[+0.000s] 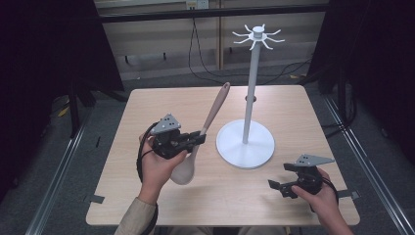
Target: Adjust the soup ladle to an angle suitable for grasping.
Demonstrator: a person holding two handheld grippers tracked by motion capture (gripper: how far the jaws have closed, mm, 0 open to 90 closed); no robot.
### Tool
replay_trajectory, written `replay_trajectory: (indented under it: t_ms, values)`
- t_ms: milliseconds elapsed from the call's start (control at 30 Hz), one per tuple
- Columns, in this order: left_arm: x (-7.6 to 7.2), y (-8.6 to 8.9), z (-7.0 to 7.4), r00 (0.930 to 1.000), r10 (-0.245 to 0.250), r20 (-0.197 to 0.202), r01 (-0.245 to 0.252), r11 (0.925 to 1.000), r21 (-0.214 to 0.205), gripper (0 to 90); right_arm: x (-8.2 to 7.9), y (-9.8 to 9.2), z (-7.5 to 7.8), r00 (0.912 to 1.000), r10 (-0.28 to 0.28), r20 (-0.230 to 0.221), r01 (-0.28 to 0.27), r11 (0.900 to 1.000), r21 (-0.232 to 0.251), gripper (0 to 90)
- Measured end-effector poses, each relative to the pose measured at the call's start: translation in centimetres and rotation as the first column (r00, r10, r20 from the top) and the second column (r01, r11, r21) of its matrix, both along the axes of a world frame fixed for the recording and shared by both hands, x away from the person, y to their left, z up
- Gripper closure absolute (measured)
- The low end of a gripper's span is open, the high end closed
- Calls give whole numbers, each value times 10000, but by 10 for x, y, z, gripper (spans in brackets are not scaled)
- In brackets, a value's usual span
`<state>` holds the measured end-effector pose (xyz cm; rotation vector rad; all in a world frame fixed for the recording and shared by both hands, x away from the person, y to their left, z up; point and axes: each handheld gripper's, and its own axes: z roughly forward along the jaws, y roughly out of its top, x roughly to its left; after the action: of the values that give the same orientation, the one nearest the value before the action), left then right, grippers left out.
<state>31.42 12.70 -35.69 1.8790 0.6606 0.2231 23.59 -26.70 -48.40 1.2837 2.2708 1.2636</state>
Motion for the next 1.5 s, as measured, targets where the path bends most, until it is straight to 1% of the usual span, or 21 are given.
replay_trajectory:
  t_ms: [133,333,400,467,533,600,700,733,833,867,1000,1033,1067,1133,1167,1200,1267,1300,1333,1400,1500]
  values:
    - [0,-1,6,9999,-9,130,10,9999,-113,790,0,0,0,10000,33,5,-33,10000,20,71]
    - [0,-1,15,9997,-6,226,9,9999,-129,791,0,0,0,10000,11,-4,-11,10000,-4,71]
    - [1,0,19,9998,-62,206,64,9999,-102,791,0,0,0,10000,19,-9,-19,10000,1,71]
    - [1,-1,20,9998,-97,145,99,9999,-93,791,0,0,0,10000,23,1,-23,10000,10,71]
    - [2,0,25,9997,-47,222,47,10000,1,791,0,0,0,10000,22,-3,-22,10000,4,71]
    - [2,1,27,9998,-40,204,40,10000,-28,791,0,0,0,10000,15,-26,-15,10000,32,71]
    - [3,2,32,9997,-116,192,113,9998,144,791,0,0,0,10000,14,-28,-14,10000,38,71]
    - [3,3,33,9997,-63,221,59,9998,168,791,0,0,0,10000,21,-25,-21,10000,42,71]
    - [3,5,36,9997,-93,238,89,9998,151,791,0,0,0,10000,-3,-20,3,10000,42,71]
    - [4,7,39,9997,-100,217,99,9999,54,791,0,-1,0,10000,6,-8,-6,10000,13,71]
    - [4,9,47,9994,-117,328,117,9999,-17,791,0,1,-1,10000,41,-16,-41,10000,-15,71]
    - [4,9,47,9994,-117,328,117,9999,-17,791,0,1,-1,10000,41,-16,-41,10000,-15,71]
    - [4,10,52,9990,-97,438,99,9999,-47,791,0,2,0,10000,46,-45,-46,10000,-1,71]
    - [4,10,57,9984,-72,563,80,9999,-144,791,0,2,0,10000,64,-9,-64,10000,-5,71]
    - [4,11,60,9980,-84,624,91,9999,-114,790,0,1,0,10000,30,-9,-30,10000,-13,71]
    - [4,10,63,9979,-61,642,74,9998,-205,791,0,1,0,10000,18,-13,-18,10000,-7,71]
    - [4,9,68,9974,-79,719,98,9996,-257,791,0,0,0,10000,17,35,-17,10000,-26,71]
    - [4,9,68,9974,-79,719,98,9996,-257,791,0,0,0,10000,17,35,-17,10000,-26,71]
    - [4,7,72,9965,-86,832,110,9995,-281,791,0,0,0,10000,-12,3,12,10000,-14,71]
    - [5,5,77,9958,-102,908,133,9994,-332,791,0,1,0,10000,28,7,-28,10000,-11,71]
    - [8,2,81,9956,-138,927,174,9991,-382,791,0,1,0,10000,52,4,-52,10000,-39,71]
